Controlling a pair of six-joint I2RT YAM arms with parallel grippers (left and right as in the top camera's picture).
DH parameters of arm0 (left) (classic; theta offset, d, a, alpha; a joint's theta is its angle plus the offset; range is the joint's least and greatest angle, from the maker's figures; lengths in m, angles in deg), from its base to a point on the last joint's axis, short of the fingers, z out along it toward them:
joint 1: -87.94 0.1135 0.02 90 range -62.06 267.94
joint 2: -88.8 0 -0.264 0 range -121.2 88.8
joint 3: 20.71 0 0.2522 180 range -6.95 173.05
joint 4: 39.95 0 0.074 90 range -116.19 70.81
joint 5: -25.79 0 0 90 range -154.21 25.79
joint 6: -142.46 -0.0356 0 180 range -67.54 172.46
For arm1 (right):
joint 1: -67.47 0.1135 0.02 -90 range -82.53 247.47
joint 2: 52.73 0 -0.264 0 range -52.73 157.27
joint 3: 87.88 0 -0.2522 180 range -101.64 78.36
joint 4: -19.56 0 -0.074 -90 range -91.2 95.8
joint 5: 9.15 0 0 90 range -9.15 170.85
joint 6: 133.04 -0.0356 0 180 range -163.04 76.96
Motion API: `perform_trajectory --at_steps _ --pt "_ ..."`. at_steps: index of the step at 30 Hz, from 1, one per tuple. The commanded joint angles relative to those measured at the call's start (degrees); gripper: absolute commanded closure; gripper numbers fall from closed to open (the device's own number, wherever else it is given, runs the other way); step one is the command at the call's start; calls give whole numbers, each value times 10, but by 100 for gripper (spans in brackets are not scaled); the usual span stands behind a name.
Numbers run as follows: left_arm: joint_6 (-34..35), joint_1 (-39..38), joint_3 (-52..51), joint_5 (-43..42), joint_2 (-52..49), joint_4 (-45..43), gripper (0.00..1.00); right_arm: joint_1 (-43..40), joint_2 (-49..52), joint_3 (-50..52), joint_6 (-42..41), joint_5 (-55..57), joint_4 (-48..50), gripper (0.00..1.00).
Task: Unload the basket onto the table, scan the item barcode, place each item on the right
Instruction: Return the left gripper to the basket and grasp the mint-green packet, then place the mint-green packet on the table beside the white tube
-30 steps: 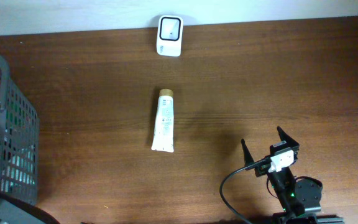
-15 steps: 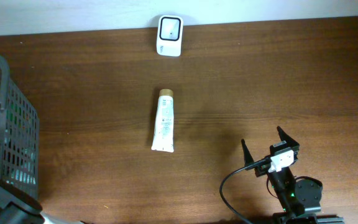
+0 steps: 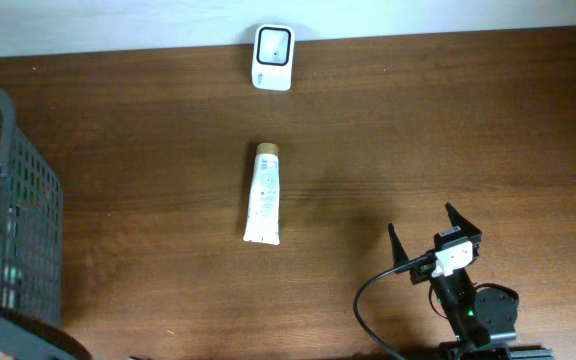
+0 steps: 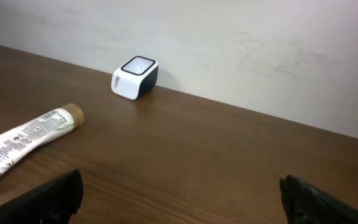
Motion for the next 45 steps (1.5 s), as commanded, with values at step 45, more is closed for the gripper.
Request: perform_trajectory --at_steps 45 --pt "362 -634 -129 -97 -115 -182 94 4 -5 3 -2 -1 -2 2"
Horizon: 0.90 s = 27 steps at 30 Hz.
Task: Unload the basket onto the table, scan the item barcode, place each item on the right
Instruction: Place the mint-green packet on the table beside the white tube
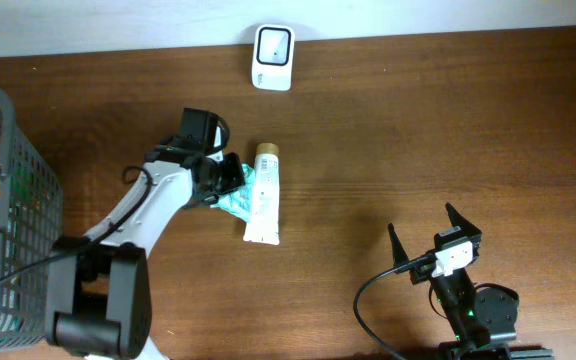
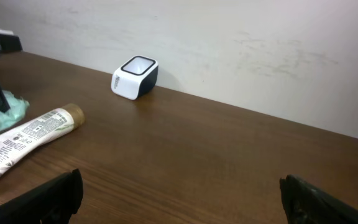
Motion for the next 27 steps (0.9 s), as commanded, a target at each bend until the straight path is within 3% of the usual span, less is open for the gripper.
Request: perform_trajectory --at_steps 1,2,4,6,7,12,14,17,19,24,25,27 --pt "20 -1 2 -2 -18 -3 53 4 -5 3 -3 -1 -2 2" --pt "19 -1 2 5 -18 -6 3 4 -5 3 -3 -1 -2 2" --pt "3 0 2 49 -18 -6 1 4 -5 3 -3 -1 -2 2" --pt "-78 0 2 100 -18 7 1 4 -5 3 -3 -1 -2 2" --pt "-86 0 2 118 -18 11 1 4 -5 3 -3 -1 -2 2" --pt "-125 2 3 128 -18 32 2 4 -5 3 -3 -1 -2 2" --pt "-125 9 4 131 -17 33 24 4 -5 3 -3 -1 -2 1" --pt "-125 19 29 131 -4 61 35 4 -5 3 -3 -1 -2 2" --pt "-125 25 61 134 14 101 55 4 -5 3 -3 -1 -2 2" --pt "-125 26 77 210 38 127 77 4 -5 3 -3 -1 -2 2" --pt "-125 28 74 236 35 127 91 4 -5 3 -3 -1 -2 2" --pt "-125 28 64 258 29 127 99 4 -5 3 -3 -1 -2 2"
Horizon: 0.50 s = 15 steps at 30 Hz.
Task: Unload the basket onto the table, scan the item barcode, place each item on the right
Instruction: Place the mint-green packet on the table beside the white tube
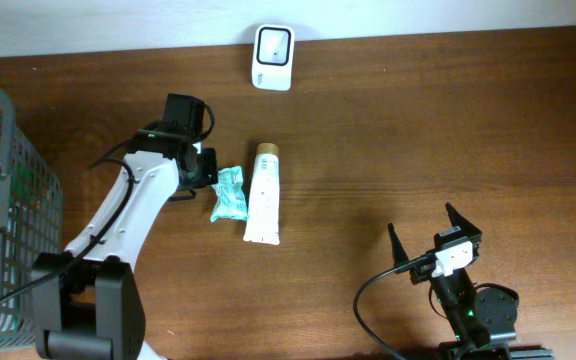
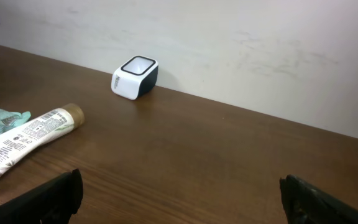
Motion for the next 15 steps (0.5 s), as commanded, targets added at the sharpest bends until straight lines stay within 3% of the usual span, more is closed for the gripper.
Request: perform_trajectory --at_steps 1,15 --pt "-2 4 -7 62 -4 1 100 4 -5 3 -2 -1 -2 2" --pt "50 -69 -9 -28 -124 -34 100 4 -5 3 -2 -1 -2 2"
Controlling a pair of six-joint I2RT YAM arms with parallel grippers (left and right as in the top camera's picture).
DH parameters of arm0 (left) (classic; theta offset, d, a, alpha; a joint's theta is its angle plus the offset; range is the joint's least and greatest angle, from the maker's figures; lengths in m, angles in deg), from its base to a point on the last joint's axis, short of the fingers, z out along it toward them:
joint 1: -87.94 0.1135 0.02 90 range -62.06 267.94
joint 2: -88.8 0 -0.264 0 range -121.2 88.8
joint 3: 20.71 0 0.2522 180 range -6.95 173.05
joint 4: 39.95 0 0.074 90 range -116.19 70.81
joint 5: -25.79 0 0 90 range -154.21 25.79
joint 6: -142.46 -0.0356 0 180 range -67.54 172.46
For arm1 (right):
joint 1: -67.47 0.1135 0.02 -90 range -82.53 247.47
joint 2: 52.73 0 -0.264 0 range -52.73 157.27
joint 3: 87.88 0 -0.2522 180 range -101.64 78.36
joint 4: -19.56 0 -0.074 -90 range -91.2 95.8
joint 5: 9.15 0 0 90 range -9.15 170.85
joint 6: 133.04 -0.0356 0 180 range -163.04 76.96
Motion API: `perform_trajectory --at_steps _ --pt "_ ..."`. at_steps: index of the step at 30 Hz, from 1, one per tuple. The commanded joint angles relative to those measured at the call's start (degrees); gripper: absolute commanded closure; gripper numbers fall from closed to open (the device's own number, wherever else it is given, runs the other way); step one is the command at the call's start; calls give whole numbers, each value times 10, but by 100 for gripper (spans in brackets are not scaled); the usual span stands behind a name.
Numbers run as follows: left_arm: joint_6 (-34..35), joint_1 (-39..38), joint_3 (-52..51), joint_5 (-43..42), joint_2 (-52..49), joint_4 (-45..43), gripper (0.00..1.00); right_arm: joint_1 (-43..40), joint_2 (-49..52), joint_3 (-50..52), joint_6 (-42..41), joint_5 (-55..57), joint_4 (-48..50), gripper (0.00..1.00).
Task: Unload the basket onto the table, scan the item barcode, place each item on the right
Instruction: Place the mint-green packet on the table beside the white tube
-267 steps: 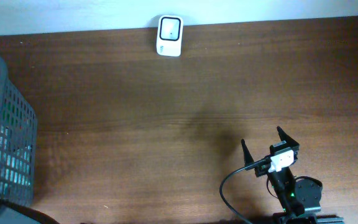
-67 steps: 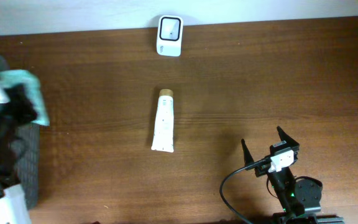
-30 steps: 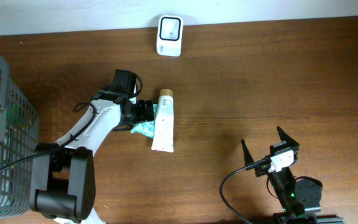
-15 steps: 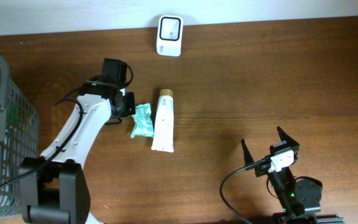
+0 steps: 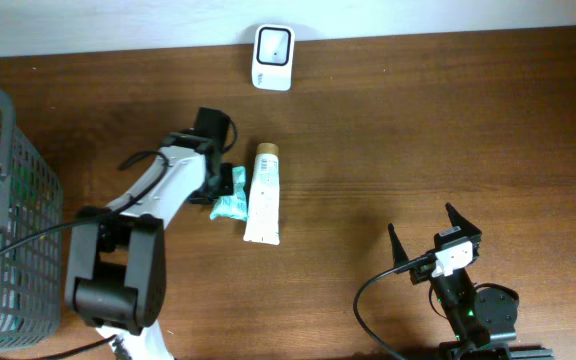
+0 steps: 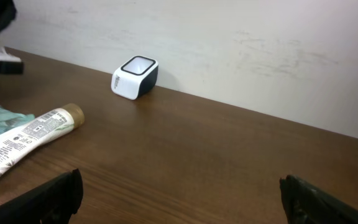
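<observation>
A white scanner (image 5: 272,44) stands at the table's far edge, also seen as the scanner (image 6: 135,77) by the wall. A white tube (image 5: 264,193) with a tan cap lies mid-table. A teal packet (image 5: 231,197) lies flat against the tube's left side. My left gripper (image 5: 219,180) is at the packet's upper left end; its fingers are dark and too blurred to tell apart. My right gripper (image 5: 420,222) rests open near the front right, far from both items, with nothing between its fingers (image 6: 61,193).
A grey wire basket (image 5: 13,200) holding more items stands at the left edge. A pale wall runs behind the scanner. The right arm's black cable (image 5: 368,300) loops by the front edge.
My left gripper was up and left of the teal packet and apart from it; now it is at the packet's upper left end. Packet, tube and right arm have not moved.
At first only the tube and scanner lay on the table, with the left arm out of view. Then my left gripper held the teal packet beside the tube. The packet then lay on the table with the gripper drawn back, and now the gripper is at it again.
</observation>
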Motion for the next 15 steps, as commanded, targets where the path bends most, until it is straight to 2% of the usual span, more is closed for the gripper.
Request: perform_trajectory --at_steps 1,3,8,10,15 --pt "37 -34 -6 -49 -14 -10 100 4 -5 3 -3 -1 -2 2" --pt "45 -50 -6 -83 -14 -16 100 4 -5 3 -3 -1 -2 2" --pt "115 -73 -5 -96 -14 -15 100 4 -5 3 -3 -1 -2 2" --pt "117 -72 1 -116 -12 -9 100 4 -5 3 -3 -1 -2 2" --pt "90 -52 92 -56 31 86 100 4 -5 3 -3 -1 -2 2"
